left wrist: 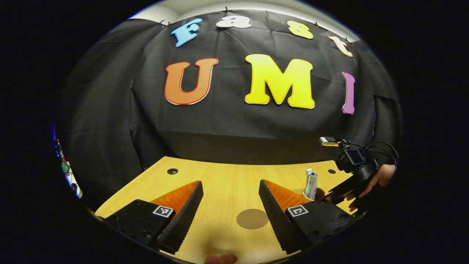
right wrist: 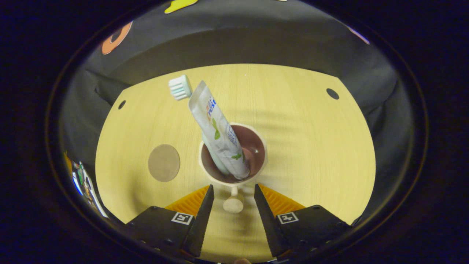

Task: Put the toothbrush and toothpaste on the desktop into the cup, then pick up the cup and place it on the coaster on the desktop.

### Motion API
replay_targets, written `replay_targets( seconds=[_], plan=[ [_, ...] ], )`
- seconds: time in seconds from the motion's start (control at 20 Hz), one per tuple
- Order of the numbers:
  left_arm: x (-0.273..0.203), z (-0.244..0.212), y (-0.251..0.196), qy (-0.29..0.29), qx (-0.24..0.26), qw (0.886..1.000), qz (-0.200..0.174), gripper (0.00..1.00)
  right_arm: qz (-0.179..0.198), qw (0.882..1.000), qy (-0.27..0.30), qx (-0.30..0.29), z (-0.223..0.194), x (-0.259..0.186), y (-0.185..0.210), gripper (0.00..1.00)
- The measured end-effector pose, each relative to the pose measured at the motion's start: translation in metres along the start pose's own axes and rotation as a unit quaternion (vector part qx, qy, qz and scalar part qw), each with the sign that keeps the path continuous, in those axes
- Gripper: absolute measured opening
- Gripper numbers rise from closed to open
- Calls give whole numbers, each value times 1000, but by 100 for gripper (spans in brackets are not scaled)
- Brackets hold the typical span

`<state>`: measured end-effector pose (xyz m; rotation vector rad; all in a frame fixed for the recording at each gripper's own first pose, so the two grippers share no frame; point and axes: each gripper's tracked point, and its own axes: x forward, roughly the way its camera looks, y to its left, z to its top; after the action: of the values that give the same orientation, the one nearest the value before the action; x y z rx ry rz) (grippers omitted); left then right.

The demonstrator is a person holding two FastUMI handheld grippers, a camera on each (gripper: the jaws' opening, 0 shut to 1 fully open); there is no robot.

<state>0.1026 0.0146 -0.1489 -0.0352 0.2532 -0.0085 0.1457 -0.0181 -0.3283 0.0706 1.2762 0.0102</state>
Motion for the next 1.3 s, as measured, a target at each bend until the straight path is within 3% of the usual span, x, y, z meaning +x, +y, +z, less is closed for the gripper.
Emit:
replay_targets(
  seconds=[0.45, 0.5, 0.7, 1.05, 1.3],
  plan=[
    [-12, -27, 32, 47, -18, 998, 46, 97, 0, 998, 58, 5, -3, 26, 8, 69],
    [-13, -28, 33, 49, -18, 998, 47, 97, -6, 998, 62, 7, -3, 27, 5, 66],
    [-17, -34, 37, 62, -19, 997, 52, 97, -12, 997, 68, 33, -5, 30, 0, 31],
    [-27, -26, 34, 54, -5, 997, 46, 97, -19, 997, 74, 27, -8, 27, 1, 22],
    [-38, -25, 33, 55, -12, 998, 43, 97, -13, 997, 77, 21, -14, 21, 19, 22]
  ],
)
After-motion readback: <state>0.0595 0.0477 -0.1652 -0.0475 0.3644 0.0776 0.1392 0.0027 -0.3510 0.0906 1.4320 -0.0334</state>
